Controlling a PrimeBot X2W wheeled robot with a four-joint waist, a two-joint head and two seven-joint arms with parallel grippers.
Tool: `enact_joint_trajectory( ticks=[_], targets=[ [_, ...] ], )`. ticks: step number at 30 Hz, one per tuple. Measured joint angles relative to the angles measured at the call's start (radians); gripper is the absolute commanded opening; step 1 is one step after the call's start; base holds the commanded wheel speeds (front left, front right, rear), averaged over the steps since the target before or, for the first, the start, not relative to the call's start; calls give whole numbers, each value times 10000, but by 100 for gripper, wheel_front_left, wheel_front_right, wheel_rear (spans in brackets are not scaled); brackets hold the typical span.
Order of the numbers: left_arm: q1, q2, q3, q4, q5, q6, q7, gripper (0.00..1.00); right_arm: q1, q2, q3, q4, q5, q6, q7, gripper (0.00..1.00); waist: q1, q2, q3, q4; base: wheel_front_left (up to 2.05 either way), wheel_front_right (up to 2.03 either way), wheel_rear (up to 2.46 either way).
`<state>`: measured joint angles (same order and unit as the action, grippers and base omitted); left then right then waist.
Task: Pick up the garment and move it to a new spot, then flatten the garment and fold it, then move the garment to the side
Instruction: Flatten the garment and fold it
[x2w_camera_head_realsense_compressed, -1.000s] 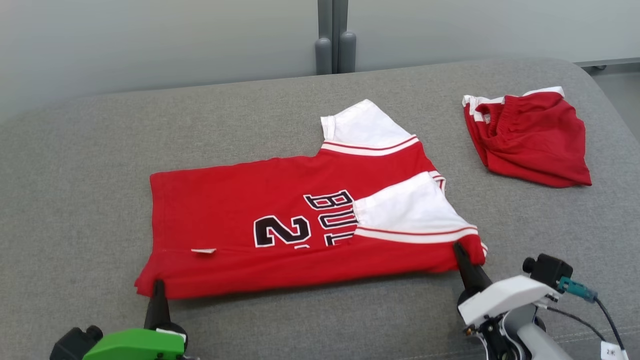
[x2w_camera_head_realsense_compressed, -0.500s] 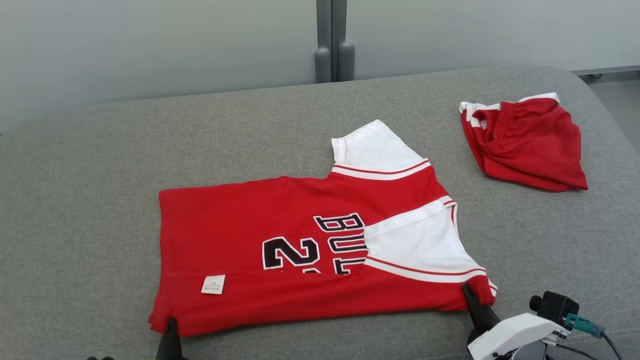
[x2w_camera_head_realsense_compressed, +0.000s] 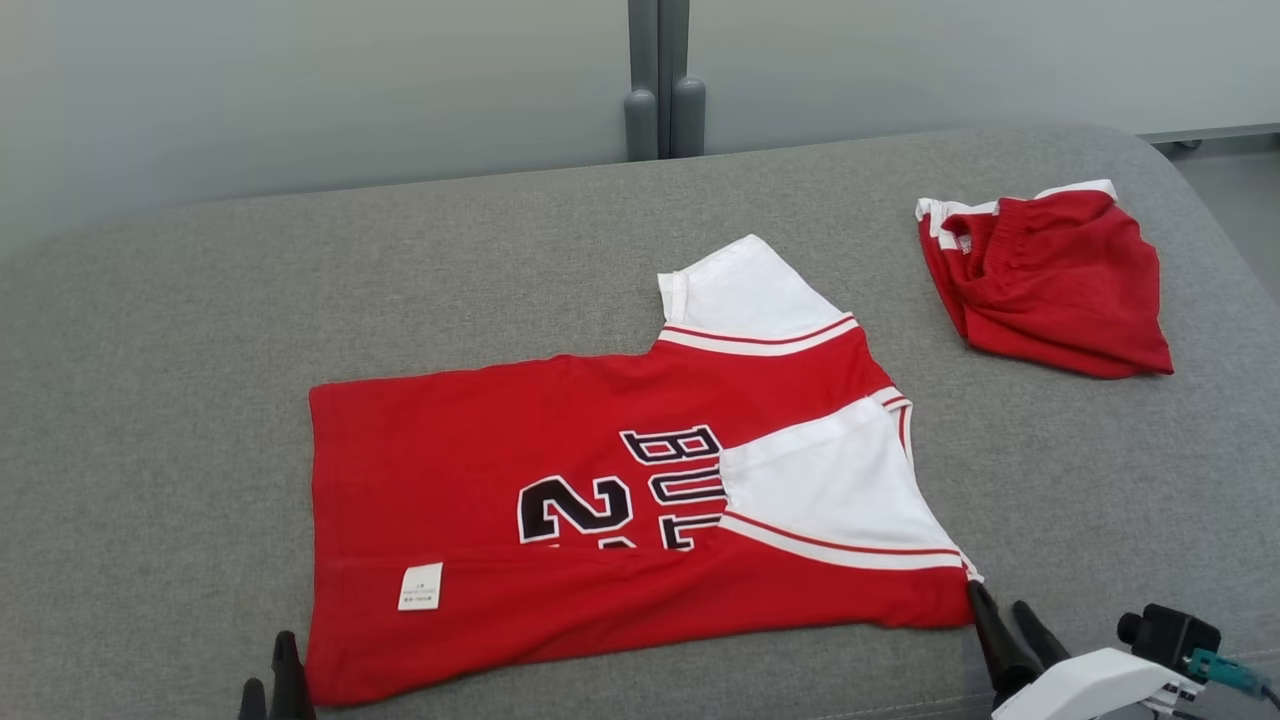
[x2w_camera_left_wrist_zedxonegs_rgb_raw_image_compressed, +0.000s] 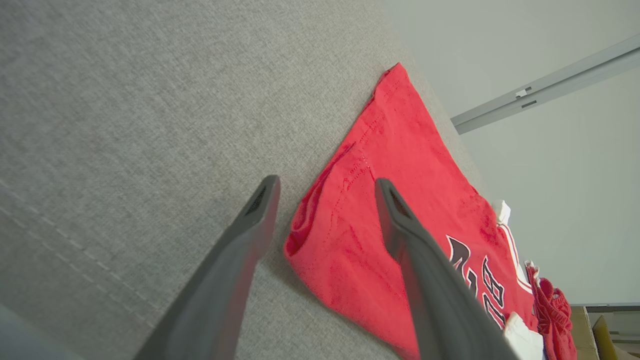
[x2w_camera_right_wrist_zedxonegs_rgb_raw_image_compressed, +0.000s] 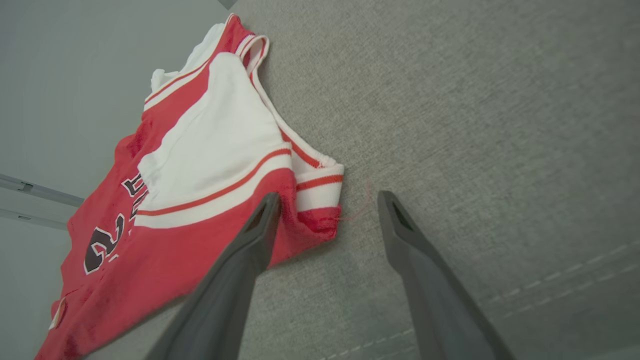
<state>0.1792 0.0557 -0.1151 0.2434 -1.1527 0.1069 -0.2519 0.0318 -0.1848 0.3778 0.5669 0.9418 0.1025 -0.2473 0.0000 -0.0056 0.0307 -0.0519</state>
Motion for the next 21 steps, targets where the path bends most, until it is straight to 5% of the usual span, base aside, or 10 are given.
enact_joint_trajectory(
  ticks=[7, 21],
  targets=[
    [-56, 391, 522, -591, 673, 88, 0, 100, -106, -748, -347, -700, -564, -249, 0, 100, 0, 0, 197, -128, 0, 0, 0],
    [-3319, 1287, -1137, -539, 2638, 130, 1014, 100, -3443, -2192, 497, -1737, -2113, -234, 1239, 100, 0, 0, 909, 22, 0, 0, 0]
  ],
)
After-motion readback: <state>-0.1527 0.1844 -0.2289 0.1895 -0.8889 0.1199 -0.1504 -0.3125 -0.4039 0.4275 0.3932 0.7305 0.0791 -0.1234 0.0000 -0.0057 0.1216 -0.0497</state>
